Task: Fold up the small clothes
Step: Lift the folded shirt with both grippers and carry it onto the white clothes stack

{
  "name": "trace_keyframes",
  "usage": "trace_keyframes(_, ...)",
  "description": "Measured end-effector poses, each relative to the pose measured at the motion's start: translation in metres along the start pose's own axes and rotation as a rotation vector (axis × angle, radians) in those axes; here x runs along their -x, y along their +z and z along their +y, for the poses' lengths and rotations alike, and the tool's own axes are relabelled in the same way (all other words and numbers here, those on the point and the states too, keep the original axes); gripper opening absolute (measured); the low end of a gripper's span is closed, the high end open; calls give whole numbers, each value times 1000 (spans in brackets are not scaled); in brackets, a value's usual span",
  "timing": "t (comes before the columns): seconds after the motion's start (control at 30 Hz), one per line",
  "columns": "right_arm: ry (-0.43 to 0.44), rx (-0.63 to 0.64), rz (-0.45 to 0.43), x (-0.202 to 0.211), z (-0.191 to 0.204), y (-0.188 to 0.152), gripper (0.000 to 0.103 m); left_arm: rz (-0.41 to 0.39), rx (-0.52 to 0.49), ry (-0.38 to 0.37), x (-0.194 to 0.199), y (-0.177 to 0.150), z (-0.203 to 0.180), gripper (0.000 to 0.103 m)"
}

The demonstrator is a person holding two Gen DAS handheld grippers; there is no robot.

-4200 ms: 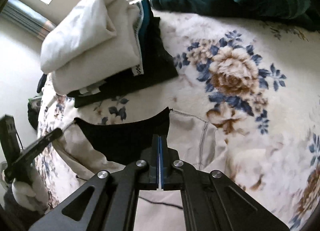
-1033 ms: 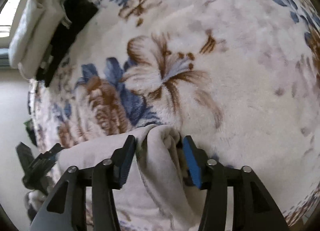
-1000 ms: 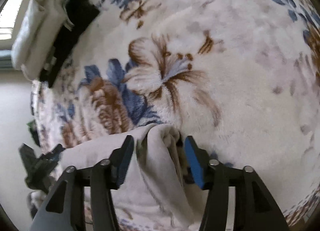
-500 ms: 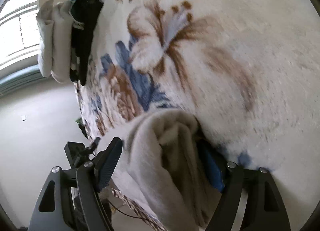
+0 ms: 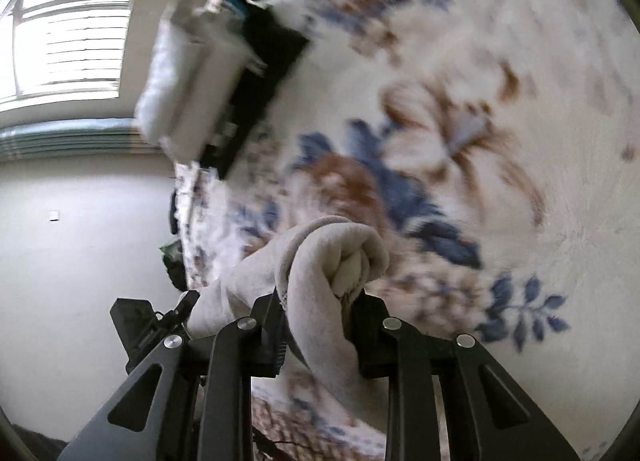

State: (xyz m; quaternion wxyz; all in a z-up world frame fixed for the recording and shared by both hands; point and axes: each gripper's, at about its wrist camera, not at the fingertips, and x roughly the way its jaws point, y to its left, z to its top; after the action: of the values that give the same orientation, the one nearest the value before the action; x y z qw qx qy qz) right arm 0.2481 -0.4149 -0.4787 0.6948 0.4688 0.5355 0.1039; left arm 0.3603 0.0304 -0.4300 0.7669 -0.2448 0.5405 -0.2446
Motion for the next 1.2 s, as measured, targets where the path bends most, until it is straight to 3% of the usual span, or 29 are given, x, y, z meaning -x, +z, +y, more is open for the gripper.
trace_keyframes(0.17, 28, 71, -52, 32, 78, 19, 27, -93, -41, -27, 52, 53, -40, 20)
trace_keyframes(0.37, 27, 185, -84, 52, 178, 90, 27, -176, -117, -26, 89, 164, -85, 20)
trace_keyframes(0.6, 36, 219, -125, 18, 258, 211, 27, -178, -133, 19, 58, 299, -85, 20)
trace_keyframes(0.7, 1, 216, -120, -19, 277, 272, 27, -145, -107, 63, 17, 358, -61, 20)
trace_keyframes(0.8, -102, 242, -106, -63, 286, 325, 27, -89, -80, 100, -28, 397, -34, 20)
trace_keyframes(0.87, -168, 243, -103, -89, 287, 355, 27, -50, -58, 109, -51, 410, -19, 21)
trace_keyframes(0.97, -194, 233, -111, -112, 279, 376, 27, -28, -29, 123, -76, 421, 5, 21)
trace_keyframes(1.13, -212, 218, -123, -134, 266, 389, 27, 11, -2, 139, -99, 425, 25, 24)
trace_keyframes(1.2, -230, 220, -125, -139, 266, 390, 32, 7, 19, 144, -96, 429, 23, 26)
